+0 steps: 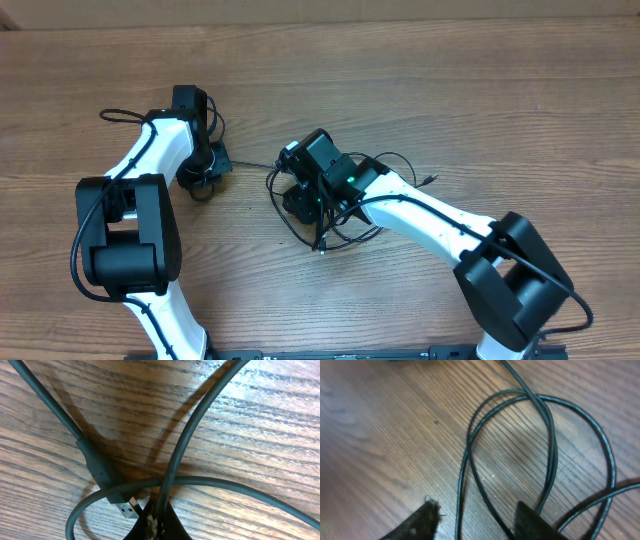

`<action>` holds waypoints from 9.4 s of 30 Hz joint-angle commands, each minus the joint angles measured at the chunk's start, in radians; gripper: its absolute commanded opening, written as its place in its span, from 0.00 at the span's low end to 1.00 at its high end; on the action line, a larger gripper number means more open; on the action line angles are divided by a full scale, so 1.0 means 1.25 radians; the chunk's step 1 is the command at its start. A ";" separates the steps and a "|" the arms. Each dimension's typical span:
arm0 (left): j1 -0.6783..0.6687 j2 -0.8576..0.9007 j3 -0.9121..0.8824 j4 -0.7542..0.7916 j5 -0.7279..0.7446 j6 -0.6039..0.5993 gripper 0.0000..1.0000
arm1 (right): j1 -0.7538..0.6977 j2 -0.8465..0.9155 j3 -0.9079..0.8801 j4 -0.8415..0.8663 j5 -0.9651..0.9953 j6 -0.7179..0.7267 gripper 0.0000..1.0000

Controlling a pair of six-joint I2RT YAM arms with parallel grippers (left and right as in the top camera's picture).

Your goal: Untangle cables

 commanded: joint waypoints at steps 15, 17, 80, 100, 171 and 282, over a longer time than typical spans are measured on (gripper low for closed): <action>0.011 0.068 -0.046 0.015 -0.044 -0.009 0.04 | -0.020 0.033 -0.003 -0.067 0.065 0.014 0.04; 0.021 0.068 -0.046 0.015 -0.052 -0.027 0.04 | -0.031 0.028 -0.003 -0.085 0.068 0.014 0.04; 0.134 0.069 -0.031 -0.012 0.142 0.040 0.33 | -0.542 0.025 0.177 -0.432 0.118 0.232 0.27; 0.066 -0.154 -0.022 -0.014 0.046 0.024 0.14 | -0.542 0.025 0.224 -0.477 -0.002 0.217 1.00; 0.394 -0.128 0.199 0.096 -0.261 0.330 0.04 | -0.542 0.025 0.224 -0.477 -0.002 0.217 1.00; -0.510 -0.117 -0.166 0.293 0.114 0.099 0.28 | -0.542 0.025 0.224 -0.477 -0.002 0.217 1.00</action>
